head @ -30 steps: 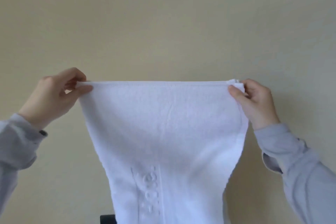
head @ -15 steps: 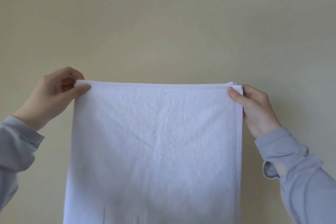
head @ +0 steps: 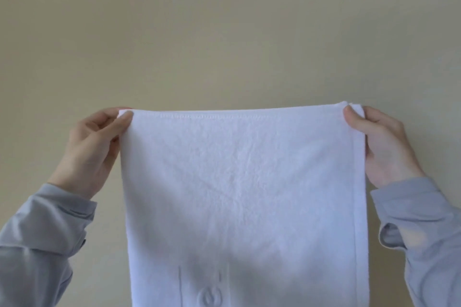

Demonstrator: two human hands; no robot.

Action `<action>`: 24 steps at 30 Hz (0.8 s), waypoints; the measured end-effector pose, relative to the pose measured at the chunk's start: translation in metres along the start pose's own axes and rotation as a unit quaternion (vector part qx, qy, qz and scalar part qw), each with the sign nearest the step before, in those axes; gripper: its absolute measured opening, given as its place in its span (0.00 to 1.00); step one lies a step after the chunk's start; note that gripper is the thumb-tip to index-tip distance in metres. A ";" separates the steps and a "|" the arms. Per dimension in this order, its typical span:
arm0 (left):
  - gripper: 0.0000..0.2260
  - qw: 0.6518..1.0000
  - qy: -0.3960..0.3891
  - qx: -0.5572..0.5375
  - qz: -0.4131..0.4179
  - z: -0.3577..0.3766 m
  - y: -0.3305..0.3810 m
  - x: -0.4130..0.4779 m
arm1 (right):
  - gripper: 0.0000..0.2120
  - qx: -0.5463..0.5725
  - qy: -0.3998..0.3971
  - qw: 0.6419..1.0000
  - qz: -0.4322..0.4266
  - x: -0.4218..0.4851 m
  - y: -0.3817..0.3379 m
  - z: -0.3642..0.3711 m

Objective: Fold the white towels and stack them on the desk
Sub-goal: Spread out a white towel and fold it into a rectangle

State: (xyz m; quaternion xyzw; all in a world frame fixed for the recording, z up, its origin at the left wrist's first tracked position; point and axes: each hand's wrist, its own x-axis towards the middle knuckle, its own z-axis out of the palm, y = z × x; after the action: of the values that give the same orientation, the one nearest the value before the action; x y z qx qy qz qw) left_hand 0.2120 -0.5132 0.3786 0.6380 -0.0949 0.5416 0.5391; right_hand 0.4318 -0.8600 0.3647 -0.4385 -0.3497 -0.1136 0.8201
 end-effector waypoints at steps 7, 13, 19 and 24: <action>0.04 0.999 0.043 0.009 0.024 0.028 -0.010 -0.010 | 0.08 -0.067 0.024 0.996 -0.050 0.001 0.002 -0.011; 0.02 0.999 -0.005 0.022 0.043 0.060 -0.022 -0.022 | 0.14 -0.098 0.044 0.993 -0.056 0.007 0.004 -0.054; 0.10 0.999 -0.038 0.022 0.029 0.120 -0.015 -0.051 | 0.11 -0.128 0.078 0.987 -0.051 0.022 -0.011 -0.114; 0.14 0.998 -0.051 0.025 0.006 0.173 -0.005 -0.097 | 0.12 -0.191 0.088 0.975 -0.069 0.051 -0.022 -0.157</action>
State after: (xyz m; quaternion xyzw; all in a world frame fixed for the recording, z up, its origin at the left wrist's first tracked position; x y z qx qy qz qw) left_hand 0.2788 -0.6928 0.3281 0.6771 -0.1123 0.5140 0.5145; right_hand 0.5331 -0.9918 0.3550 -0.5501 -0.2771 -0.2728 0.7390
